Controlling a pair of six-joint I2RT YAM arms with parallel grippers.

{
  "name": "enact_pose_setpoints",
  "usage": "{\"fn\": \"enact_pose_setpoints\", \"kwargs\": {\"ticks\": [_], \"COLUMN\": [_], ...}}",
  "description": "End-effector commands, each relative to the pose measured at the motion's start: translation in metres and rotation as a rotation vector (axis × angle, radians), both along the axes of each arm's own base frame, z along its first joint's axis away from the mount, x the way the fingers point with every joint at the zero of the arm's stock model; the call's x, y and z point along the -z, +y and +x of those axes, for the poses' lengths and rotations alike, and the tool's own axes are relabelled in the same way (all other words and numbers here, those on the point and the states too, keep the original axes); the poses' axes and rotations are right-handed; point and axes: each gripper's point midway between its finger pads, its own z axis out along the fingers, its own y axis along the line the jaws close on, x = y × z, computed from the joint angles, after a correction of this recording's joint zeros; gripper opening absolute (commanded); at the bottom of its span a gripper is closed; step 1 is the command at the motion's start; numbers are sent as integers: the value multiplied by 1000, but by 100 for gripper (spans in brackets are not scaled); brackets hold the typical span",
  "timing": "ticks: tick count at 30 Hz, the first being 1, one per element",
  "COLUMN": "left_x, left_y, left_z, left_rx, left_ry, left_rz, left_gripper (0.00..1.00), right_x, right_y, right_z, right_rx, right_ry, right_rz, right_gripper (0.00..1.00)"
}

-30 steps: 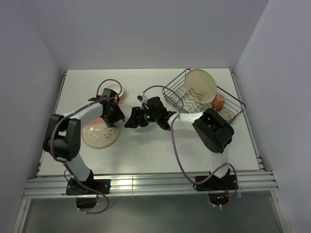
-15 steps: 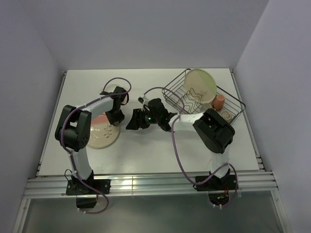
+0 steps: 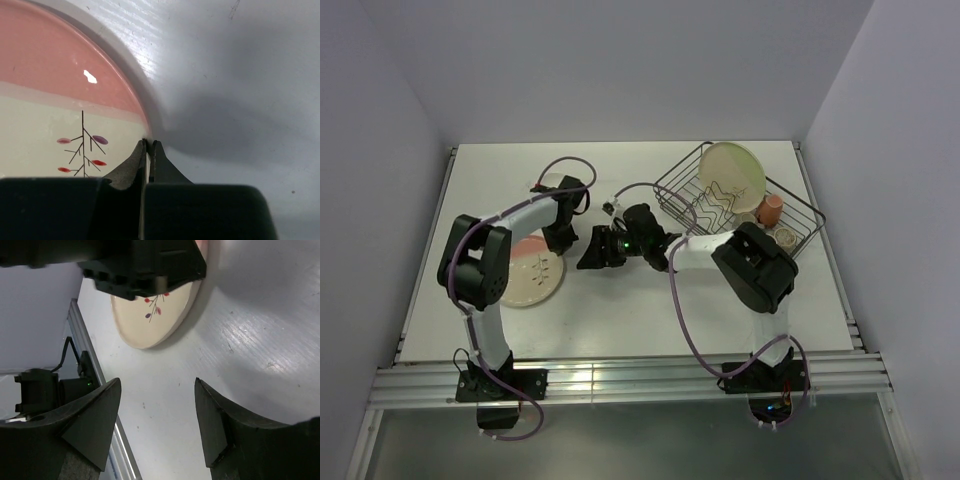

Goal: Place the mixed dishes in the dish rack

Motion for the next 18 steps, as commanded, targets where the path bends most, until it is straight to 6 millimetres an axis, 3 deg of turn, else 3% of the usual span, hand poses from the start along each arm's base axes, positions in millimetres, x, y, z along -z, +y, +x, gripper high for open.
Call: {"fn": "enact_pose_setpoints", "kwargs": {"ticks": [1,8,13,18], "left_x": [-33,-58,-64,-65], "left_y": [-12,-25,-30,-35], "left_z": [3,3,3,5], "left_rx": [-7,-10,-11,-12], "left_ry": [-61,-110,-122,-125], "left_rz": [-97,-193,-235,-264], "left_gripper": [0,0,0,0], "right_x": [-10,0,-4,-9], "right_y": [15,26,34,55], "right_z": [8,12,15,17], "right_rx": [-14,24,65,76], "right_ry": [22,139,191,221], "right_rz": [73,130,214,258], "right_gripper": [68,69,70,70]}}
